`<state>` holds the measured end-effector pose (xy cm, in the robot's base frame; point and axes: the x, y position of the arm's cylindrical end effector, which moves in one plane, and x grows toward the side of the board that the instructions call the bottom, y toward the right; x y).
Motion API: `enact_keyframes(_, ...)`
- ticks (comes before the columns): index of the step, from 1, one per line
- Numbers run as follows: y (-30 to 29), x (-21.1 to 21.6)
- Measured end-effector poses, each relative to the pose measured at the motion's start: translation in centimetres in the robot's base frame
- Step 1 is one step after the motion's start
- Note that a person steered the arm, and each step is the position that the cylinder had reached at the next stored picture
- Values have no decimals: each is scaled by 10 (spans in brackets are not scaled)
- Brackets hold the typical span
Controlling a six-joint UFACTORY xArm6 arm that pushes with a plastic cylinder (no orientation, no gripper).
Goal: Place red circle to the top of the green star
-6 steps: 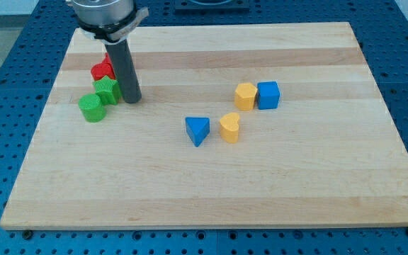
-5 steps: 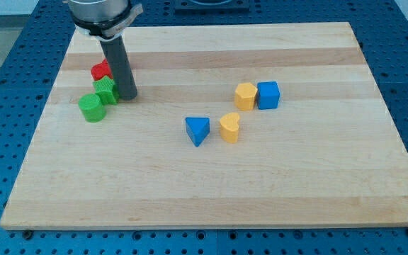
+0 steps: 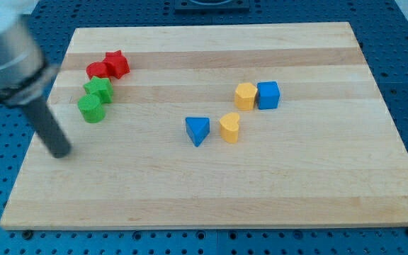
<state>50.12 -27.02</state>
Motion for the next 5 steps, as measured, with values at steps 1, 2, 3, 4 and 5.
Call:
enact_keyframes(1,-34,-28)
enact_keyframes(2,-34,-104)
enact_keyframes(3,-34,-153)
enact_keyframes(4,-22,-162)
enact_keyframes(5,-1,-165)
